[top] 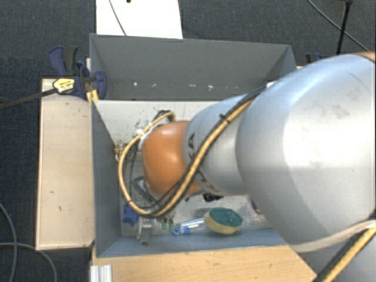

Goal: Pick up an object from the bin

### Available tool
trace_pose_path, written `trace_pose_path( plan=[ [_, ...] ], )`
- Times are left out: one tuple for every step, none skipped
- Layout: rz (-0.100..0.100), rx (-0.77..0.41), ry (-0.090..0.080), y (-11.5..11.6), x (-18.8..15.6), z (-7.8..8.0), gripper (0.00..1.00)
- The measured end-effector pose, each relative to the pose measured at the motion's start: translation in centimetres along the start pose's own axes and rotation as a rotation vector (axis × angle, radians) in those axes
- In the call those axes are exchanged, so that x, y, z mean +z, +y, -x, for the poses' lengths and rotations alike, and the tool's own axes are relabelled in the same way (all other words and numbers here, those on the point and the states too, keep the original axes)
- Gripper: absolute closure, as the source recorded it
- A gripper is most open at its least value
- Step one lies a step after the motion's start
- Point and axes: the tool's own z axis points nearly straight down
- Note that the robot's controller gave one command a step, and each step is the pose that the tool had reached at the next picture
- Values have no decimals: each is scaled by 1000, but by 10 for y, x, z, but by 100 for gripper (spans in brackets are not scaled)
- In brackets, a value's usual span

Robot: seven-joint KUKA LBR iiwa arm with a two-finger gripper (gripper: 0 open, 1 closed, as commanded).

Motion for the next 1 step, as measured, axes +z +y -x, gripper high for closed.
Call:
trace_pose_path(
  plan=[
    [0, 10, -3, 0, -3, 2, 100]
  ],
)
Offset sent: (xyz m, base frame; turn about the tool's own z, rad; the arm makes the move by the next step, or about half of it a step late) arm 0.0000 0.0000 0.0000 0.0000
